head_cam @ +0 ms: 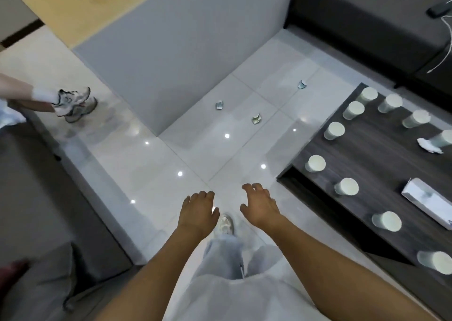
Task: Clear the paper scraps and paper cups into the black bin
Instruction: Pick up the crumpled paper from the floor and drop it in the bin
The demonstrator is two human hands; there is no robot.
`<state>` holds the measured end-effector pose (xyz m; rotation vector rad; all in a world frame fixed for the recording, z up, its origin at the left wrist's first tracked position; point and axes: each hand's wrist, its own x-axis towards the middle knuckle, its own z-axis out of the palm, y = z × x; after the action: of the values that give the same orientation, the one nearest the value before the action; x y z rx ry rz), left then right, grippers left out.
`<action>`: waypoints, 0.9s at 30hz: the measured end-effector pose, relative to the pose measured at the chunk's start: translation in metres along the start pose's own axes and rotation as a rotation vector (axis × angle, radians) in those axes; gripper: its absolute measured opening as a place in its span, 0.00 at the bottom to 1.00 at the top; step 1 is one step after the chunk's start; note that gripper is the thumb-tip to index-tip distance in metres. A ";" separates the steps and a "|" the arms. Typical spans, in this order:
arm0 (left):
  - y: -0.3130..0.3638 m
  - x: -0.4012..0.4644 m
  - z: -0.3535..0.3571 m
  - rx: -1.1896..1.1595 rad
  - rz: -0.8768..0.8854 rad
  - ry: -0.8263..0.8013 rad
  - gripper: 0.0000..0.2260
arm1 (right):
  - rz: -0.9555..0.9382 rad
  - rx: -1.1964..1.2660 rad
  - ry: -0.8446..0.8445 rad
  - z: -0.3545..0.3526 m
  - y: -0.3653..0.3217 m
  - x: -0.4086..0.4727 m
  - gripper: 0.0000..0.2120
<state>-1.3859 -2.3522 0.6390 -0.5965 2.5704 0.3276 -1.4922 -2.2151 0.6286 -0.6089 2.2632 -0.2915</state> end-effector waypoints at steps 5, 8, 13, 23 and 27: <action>-0.030 0.084 -0.057 0.052 0.036 -0.049 0.19 | 0.067 0.049 0.012 -0.042 -0.028 0.064 0.25; -0.033 0.137 -0.084 0.071 0.073 -0.078 0.19 | 0.115 0.077 0.009 -0.071 -0.028 0.105 0.25; -0.026 0.238 -0.126 0.054 0.107 -0.066 0.20 | 0.166 0.102 0.001 -0.126 -0.017 0.185 0.26; 0.006 0.442 -0.230 0.074 0.149 -0.077 0.19 | 0.228 0.160 0.012 -0.254 -0.005 0.354 0.26; 0.011 0.503 -0.261 0.096 0.173 -0.083 0.18 | 0.281 0.180 0.009 -0.287 -0.007 0.398 0.26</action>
<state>-1.8923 -2.6050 0.6125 -0.3207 2.5463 0.2784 -1.9365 -2.4175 0.5813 -0.1925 2.2648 -0.3527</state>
